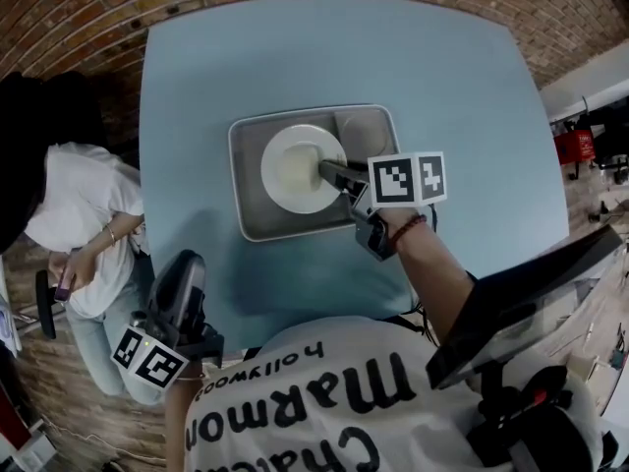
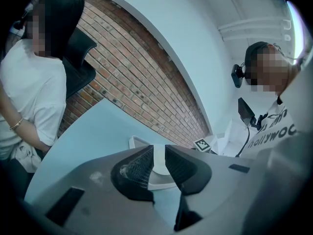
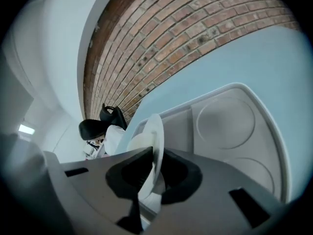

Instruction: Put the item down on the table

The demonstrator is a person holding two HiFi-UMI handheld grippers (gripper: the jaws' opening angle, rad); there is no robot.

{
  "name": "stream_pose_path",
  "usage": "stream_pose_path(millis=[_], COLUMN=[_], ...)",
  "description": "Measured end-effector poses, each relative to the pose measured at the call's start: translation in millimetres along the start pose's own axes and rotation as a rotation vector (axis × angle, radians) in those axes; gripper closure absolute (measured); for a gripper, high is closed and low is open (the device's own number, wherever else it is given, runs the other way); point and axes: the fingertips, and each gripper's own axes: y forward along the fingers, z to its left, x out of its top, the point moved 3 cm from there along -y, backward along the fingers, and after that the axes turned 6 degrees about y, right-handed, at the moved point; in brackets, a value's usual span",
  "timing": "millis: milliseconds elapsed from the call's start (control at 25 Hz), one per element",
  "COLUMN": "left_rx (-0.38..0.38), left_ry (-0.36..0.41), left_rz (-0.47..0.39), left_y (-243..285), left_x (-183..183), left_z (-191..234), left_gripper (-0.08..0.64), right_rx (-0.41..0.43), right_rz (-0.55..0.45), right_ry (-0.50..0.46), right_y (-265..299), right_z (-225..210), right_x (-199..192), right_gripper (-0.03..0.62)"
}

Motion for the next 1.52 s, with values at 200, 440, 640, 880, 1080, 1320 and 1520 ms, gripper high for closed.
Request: stream_pose_path(millis=[200,440,640,880,1080,1320,1520], left_rx=[0.0,-0.02,-0.026,-0.019,-0.017,-0.011,0.009], left_ry=[0.007,0.011,0.016,0.011,0.004,0.0,-0.005], left_rz=[-0.003,-0.002,-0.015,-0.02,-0.027,-0.032,-0.041], left_y=[3,7,8,1,-4,-9,-16], left_x=[2,4,8,4,2,0,-2], left_z=[-3,-4,-4,1,2,2,6], left_gripper=[0.486,0.486,0.486,0.486,0.486,0.486,0.486], right_rx=[-0.058,-0.064,-0.082,-0.109,-0.133,-0.167,-0.182], right_rz=[-0.01,-0.008,0.01,0.008,0.0,-0.013,-0.01], right_ry=[-0.112,-0.177,-0.211,-0.268,-0.302,-0.339,-0.366], right_y=[1,11,15,25,27,28,31], right_z=[0,6,8,11,11,9,8], right_x=[4,6,3,1,1,4,6], right_gripper=[0.551,0.537,0.523,0.499,0.489,0.471,0.463])
